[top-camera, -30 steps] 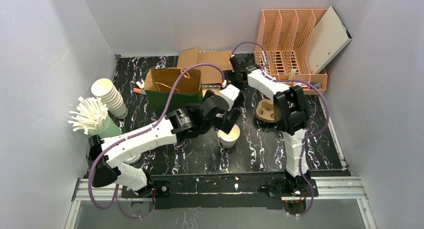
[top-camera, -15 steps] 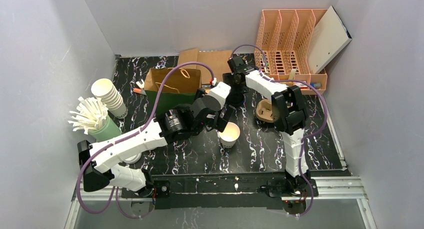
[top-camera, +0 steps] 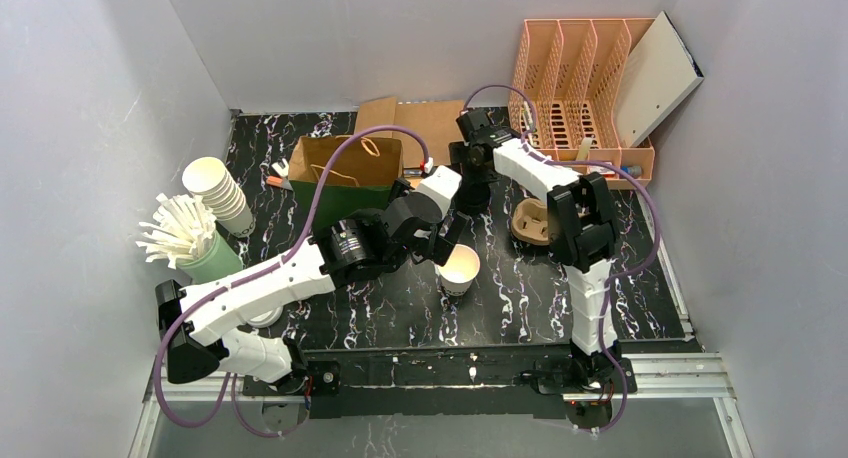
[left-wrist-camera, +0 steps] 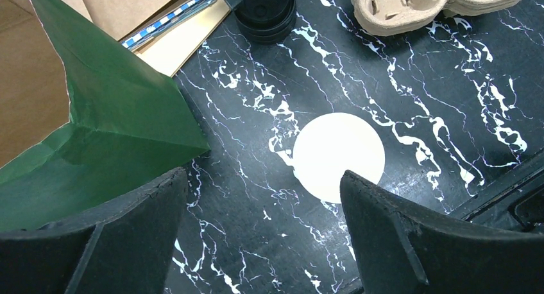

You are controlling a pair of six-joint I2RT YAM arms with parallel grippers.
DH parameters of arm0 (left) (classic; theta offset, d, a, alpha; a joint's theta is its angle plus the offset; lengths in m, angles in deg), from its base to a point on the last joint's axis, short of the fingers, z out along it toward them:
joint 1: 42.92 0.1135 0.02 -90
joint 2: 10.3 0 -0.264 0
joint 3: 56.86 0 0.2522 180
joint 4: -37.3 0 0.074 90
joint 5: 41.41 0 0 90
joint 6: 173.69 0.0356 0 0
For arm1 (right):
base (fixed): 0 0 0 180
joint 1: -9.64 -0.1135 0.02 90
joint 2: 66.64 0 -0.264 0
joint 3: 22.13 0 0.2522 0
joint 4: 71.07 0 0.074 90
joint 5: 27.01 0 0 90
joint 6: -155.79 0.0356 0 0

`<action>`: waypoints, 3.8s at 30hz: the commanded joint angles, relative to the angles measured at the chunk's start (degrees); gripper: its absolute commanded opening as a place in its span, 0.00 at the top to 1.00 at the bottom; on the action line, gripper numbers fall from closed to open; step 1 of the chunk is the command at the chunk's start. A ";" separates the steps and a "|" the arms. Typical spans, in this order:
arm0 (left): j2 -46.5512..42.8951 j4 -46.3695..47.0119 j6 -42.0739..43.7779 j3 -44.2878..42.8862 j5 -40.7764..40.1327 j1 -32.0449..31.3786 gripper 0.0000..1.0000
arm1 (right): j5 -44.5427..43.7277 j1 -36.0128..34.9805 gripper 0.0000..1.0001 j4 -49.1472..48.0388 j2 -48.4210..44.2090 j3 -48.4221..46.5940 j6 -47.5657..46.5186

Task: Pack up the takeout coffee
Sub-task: Close the cup lid on the coffee cup.

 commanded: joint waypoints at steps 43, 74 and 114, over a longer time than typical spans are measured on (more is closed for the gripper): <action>-20.73 8.11 -24.99 25.74 6.01 -0.18 0.28 | 25.09 -5.86 0.39 15.10 -45.86 19.95 -2.33; -22.40 15.27 -34.69 35.32 0.43 0.00 0.46 | 1.42 -25.85 0.41 13.22 -38.03 23.87 -1.49; -20.89 14.93 -34.47 36.04 2.86 0.94 0.47 | 2.95 -26.16 0.12 10.22 -37.01 24.66 -1.29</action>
